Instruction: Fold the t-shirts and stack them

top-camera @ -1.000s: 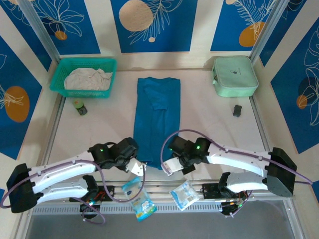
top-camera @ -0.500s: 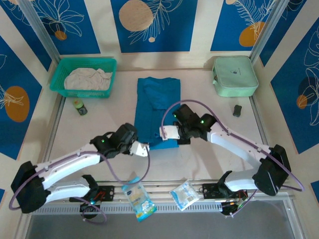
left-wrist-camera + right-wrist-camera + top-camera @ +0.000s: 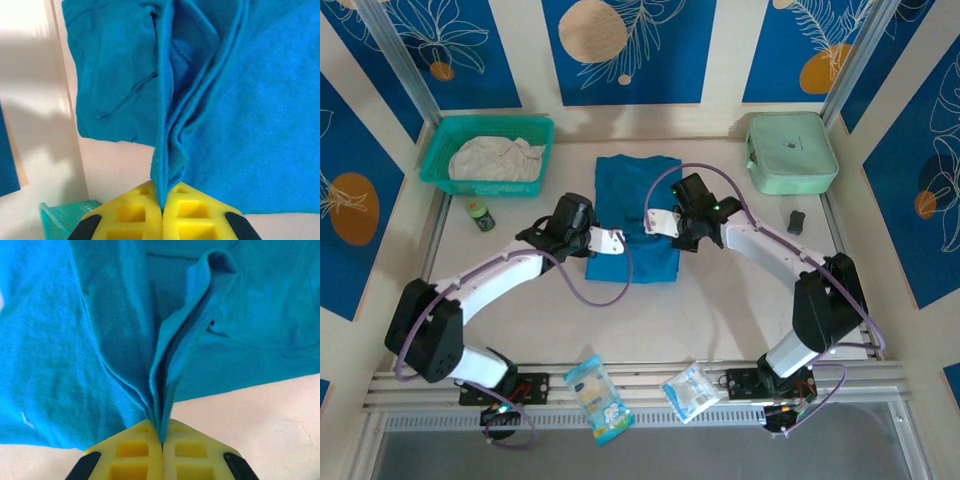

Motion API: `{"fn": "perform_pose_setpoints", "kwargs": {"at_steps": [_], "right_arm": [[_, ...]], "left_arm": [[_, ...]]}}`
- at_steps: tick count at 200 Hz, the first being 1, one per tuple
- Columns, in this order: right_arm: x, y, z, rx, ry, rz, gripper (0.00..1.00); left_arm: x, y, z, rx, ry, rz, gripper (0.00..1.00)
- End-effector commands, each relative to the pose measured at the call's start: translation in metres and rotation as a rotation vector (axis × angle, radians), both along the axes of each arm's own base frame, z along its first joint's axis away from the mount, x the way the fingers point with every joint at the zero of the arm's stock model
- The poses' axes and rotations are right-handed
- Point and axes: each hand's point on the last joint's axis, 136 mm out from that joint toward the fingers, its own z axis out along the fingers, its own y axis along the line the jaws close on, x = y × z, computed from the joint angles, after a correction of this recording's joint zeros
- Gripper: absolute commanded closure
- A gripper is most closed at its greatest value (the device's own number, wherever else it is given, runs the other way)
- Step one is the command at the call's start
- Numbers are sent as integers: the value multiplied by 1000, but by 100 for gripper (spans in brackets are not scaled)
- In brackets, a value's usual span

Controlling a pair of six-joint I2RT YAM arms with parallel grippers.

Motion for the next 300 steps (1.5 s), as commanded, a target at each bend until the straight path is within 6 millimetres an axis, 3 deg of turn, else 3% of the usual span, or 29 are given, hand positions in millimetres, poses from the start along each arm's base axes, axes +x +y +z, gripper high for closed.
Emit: {"fn": "perform_pose_setpoints", "kwargs": {"at_steps": [1, 140, 155, 172, 194, 210, 243, 257, 278, 300], "right_arm": [[25, 4, 9, 36, -54, -31, 100], [100, -4, -44, -10, -74, -118, 100], [107, -4, -50, -12, -79, -139, 100], [115, -5, -55, -10, -78, -180, 92], [128, -9, -56, 3, -100, -251, 77], [136, -12, -50, 24, -125, -304, 69], [148, -17, -20, 88, -202, -373, 44], [149, -19, -5, 117, -225, -386, 41], [138, -17, 19, 180, -238, -348, 40], [104, -8, 30, 193, -249, -143, 40]], "left_arm": [[16, -9, 1, -29, -10, -32, 100], [66, 4, -57, 5, 27, 82, 100], [72, 8, -58, 11, 19, 107, 95], [78, 13, -57, 17, -3, 135, 84], [89, 19, -47, 15, -58, 187, 80], [99, 22, -34, 5, -112, 228, 62], [114, 28, 3, -39, -230, 298, 52], [117, 31, 22, -66, -284, 322, 50], [110, 33, 44, -101, -322, 317, 49], [87, 32, 57, -144, -316, 230, 51]]}}
